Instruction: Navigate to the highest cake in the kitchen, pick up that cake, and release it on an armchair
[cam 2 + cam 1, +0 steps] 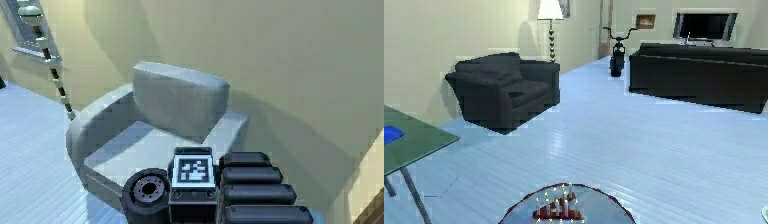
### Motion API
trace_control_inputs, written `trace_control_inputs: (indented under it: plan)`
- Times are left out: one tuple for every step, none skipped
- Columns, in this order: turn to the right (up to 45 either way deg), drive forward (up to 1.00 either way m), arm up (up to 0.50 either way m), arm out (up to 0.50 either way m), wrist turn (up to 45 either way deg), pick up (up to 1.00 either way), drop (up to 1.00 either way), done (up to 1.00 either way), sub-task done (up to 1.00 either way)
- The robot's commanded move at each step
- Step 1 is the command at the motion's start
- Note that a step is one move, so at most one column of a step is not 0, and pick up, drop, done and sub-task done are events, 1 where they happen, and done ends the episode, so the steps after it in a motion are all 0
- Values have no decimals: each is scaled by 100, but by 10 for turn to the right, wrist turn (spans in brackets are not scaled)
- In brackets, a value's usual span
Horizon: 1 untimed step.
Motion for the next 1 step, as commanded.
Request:
trace_control_inputs:
  plan:
    - [0, 100, 0, 0, 0, 0, 0, 0, 0]
